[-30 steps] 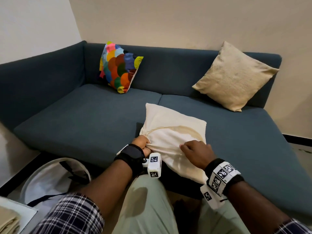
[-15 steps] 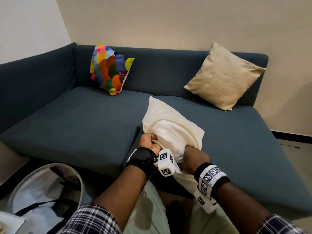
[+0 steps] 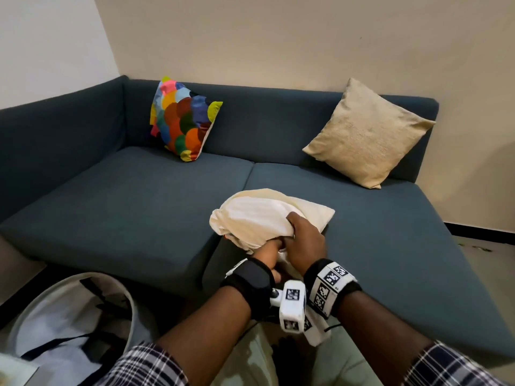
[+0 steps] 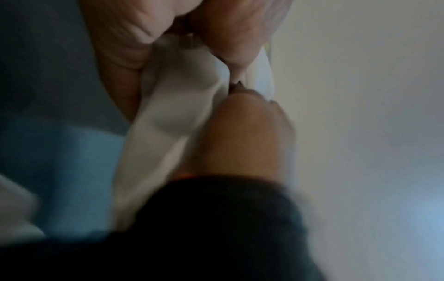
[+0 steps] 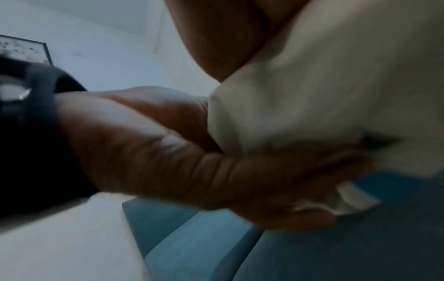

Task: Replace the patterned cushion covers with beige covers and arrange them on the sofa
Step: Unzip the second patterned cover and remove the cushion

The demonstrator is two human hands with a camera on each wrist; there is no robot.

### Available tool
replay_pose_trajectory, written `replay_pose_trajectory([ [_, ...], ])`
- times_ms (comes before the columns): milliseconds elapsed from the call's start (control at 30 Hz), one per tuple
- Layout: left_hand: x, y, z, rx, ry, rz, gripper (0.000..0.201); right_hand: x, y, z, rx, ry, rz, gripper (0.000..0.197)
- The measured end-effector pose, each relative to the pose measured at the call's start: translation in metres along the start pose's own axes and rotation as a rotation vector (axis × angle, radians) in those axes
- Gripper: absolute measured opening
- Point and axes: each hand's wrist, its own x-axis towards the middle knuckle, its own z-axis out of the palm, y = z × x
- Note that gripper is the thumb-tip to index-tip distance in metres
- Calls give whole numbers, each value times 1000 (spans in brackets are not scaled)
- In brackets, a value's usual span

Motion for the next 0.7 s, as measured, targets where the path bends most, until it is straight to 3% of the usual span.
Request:
replay_pose_trajectory([
  [67, -5, 0, 3, 1, -48, 1, 18, -2, 3, -1, 37, 37, 19, 30],
  [200, 6, -13, 0, -22, -3, 117, 37, 0, 11, -8, -15, 68, 25, 37],
  [333, 7, -28, 7, 23, -56, 243, 17, 5, -2, -16, -256, 43, 1, 50],
  [433, 2, -28, 5, 397, -55, 247, 25, 9, -15, -19, -230, 38, 32, 49],
  [533, 6, -30, -7, 944, 104, 296, 62, 17, -23, -14, 144, 85, 165, 29],
  [633, 13, -24, -12, 975, 178, 314, 110, 23, -28, -14, 215, 64, 133, 13],
  [700, 14, -13, -20, 847, 344, 246, 122, 26, -26, -25, 52, -9, 30, 18],
])
